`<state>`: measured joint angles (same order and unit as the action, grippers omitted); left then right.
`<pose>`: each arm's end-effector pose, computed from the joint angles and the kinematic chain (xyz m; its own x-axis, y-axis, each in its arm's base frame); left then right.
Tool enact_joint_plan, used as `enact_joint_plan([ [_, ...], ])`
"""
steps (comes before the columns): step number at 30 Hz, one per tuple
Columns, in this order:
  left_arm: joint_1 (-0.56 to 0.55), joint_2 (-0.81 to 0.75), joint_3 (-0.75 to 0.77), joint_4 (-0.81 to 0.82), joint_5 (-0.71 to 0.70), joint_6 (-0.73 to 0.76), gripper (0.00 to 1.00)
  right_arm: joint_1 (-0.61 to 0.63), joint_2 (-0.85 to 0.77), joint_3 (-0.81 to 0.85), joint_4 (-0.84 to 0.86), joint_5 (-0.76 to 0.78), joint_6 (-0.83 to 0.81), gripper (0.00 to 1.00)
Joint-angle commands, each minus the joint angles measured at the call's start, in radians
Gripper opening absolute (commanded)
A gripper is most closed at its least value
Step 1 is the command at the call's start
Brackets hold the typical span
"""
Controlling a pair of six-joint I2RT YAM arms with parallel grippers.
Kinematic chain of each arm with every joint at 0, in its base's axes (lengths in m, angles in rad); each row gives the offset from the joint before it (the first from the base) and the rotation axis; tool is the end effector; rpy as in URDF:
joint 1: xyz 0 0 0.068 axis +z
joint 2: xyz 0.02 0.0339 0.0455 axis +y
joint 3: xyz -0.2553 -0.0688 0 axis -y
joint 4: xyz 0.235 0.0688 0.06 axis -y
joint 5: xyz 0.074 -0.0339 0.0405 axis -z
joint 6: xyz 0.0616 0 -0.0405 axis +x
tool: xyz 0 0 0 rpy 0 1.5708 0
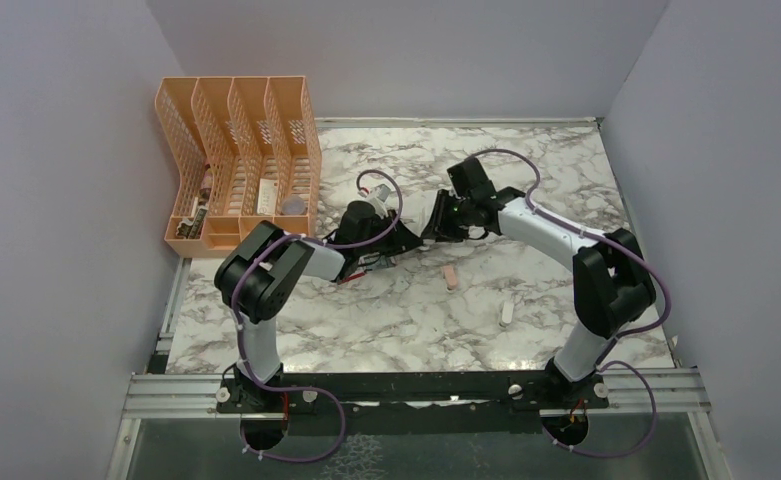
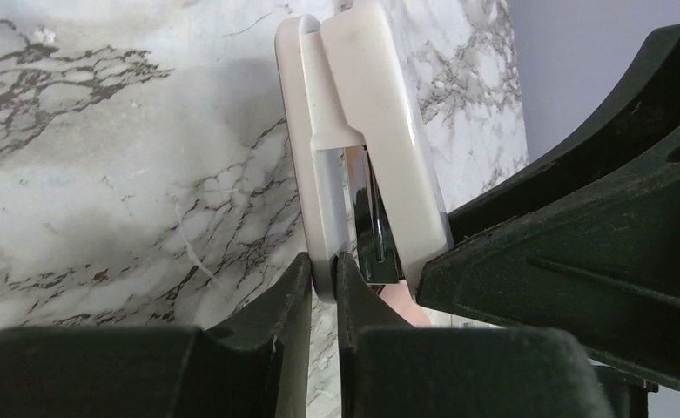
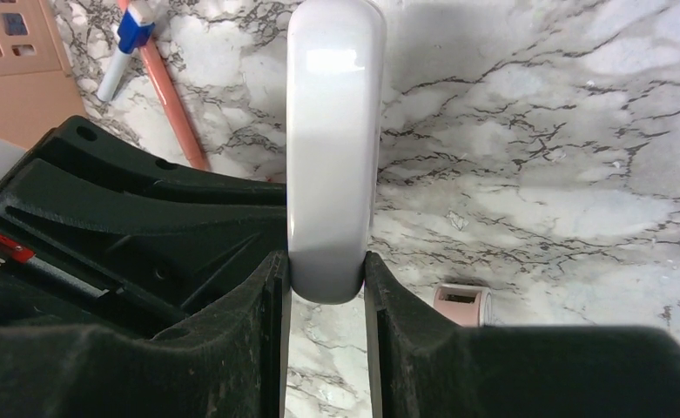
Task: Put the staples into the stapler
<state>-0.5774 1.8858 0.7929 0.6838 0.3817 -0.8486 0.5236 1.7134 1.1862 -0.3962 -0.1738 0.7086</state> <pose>0.3065 -0.2271 0.1230 -0.8153 -0.3000 -0.4953 0.2741 0.5536 -0.7864 0.3158 0.1946 0.1924 -0.9038 0.2183 -0.3682 0.0071 0.8676 0.4972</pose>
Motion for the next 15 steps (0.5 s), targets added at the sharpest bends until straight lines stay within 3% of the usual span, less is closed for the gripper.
enact_joint_plan([
  [1,-0.003,0.048,-0.003,0.005,0.009,0.044,0.1,-0.018,0.006,0.133,-0.094,0.108,-0.065,0.19],
  [9,-0.025,0.082,0.012,0.005,0.019,0.07,0.08,-0.096,-0.002,0.253,-0.178,0.255,-0.155,0.2],
  [15,-0.034,0.109,0.03,0.005,0.044,0.07,0.08,-0.105,0.054,0.326,-0.12,0.302,-0.227,0.21],
])
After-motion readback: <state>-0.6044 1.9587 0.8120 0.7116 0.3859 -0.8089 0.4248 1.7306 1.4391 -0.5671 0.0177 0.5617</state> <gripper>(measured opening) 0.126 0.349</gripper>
